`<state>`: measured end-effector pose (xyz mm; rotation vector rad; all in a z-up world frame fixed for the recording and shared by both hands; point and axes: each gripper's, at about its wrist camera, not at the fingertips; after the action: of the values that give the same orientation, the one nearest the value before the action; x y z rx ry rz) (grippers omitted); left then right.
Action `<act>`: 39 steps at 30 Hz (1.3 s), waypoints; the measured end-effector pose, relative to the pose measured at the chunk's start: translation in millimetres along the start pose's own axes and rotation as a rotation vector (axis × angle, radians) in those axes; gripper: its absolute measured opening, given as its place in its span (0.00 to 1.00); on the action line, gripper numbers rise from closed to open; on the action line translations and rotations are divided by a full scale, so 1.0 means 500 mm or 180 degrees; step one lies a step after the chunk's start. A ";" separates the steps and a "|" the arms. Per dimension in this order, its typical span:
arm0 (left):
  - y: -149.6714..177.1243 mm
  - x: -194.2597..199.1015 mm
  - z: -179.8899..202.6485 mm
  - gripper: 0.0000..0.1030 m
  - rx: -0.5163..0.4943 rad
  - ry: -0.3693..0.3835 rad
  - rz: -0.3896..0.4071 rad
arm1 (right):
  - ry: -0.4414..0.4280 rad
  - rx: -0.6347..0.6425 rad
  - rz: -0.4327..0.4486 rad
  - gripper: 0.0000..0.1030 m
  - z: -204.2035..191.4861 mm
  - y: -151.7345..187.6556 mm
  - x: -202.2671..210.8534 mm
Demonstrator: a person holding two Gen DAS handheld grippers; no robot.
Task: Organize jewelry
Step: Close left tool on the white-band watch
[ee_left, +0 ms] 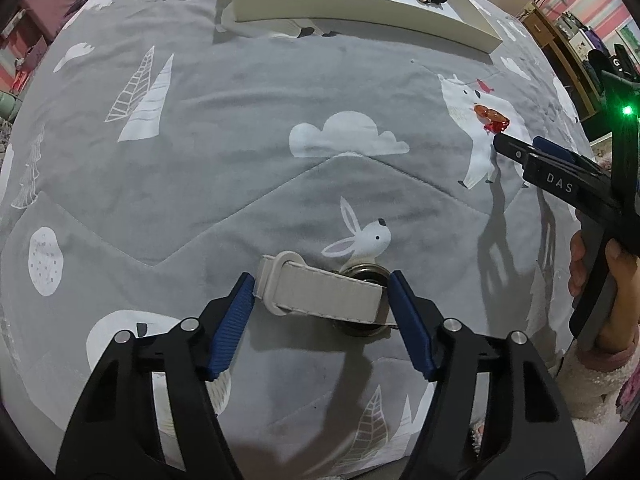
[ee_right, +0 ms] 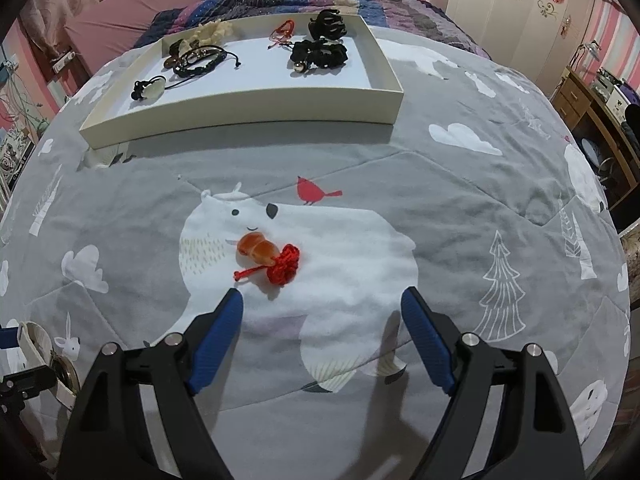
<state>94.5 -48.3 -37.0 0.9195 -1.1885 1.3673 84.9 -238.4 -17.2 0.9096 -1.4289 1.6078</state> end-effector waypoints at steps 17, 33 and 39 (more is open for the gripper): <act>-0.006 0.006 0.013 0.57 -0.0195 -0.0080 0.0045 | -0.0028 0.0023 -0.0039 0.79 0.001 -0.004 -0.011; -0.002 0.005 0.021 0.57 -0.0322 -0.0097 0.0068 | -0.0029 0.0276 -0.0121 0.67 -0.024 -0.037 -0.016; 0.004 0.007 0.024 0.56 -0.0390 -0.0128 0.0074 | -0.0093 0.0331 -0.0182 0.53 -0.025 -0.047 -0.023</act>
<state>91.1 -59.0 -31.3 0.8519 -1.3022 1.2846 111.0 -225.8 -18.7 1.0284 -1.3374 1.6445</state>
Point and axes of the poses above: each gripper's, at about its wrist camera, not at the fingertips, and x roughly against the way its jaws point, z to its right, y to its underside, and after that the axes turned 13 degrees about x, right-handed
